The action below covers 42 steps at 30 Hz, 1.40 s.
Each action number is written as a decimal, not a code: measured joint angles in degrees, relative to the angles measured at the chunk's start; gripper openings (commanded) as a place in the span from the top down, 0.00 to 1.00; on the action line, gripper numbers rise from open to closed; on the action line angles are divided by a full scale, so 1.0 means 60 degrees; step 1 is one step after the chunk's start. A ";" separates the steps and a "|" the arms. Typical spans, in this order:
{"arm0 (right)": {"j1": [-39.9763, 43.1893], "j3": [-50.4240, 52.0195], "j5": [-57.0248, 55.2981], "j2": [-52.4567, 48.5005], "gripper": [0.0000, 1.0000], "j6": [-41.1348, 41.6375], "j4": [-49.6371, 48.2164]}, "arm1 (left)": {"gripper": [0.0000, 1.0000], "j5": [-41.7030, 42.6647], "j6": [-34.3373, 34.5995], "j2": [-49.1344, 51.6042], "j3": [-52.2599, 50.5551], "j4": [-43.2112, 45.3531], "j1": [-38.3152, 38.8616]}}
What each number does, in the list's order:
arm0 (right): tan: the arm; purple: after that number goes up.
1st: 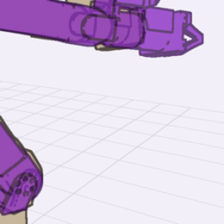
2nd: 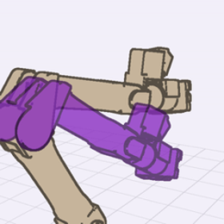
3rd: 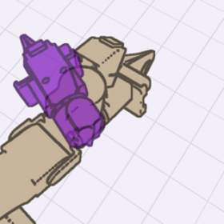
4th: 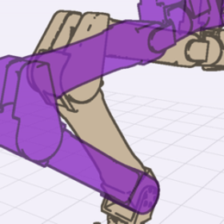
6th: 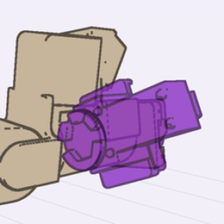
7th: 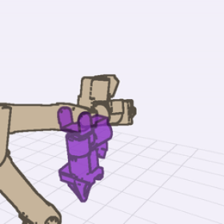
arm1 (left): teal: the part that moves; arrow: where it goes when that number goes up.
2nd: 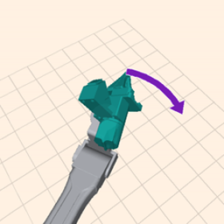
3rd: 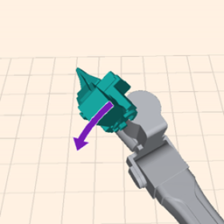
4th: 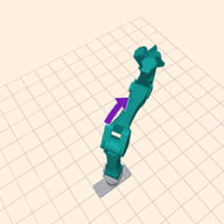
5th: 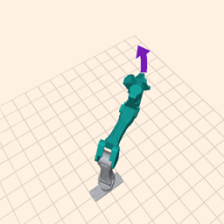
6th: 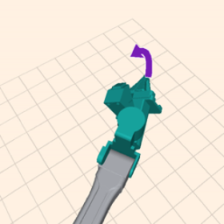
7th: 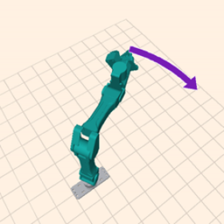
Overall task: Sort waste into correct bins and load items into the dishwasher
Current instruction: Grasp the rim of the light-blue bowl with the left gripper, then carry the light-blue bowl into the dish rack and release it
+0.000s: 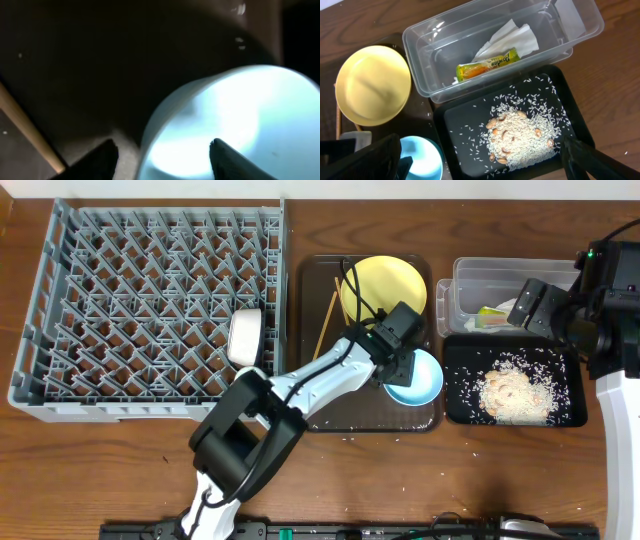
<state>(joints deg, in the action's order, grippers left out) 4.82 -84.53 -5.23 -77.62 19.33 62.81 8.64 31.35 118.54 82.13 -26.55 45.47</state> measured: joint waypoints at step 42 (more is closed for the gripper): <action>0.0000 0.0000 0.0000 0.0000 0.01 0.0000 0.0000 | 0.93 -0.8364 -0.3738 -0.2452 0.0000 0.0484 -0.2798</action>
<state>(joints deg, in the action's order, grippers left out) 4.82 -84.53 -5.23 -77.62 19.33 62.81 -41.54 8.93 103.83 82.13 -23.64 28.69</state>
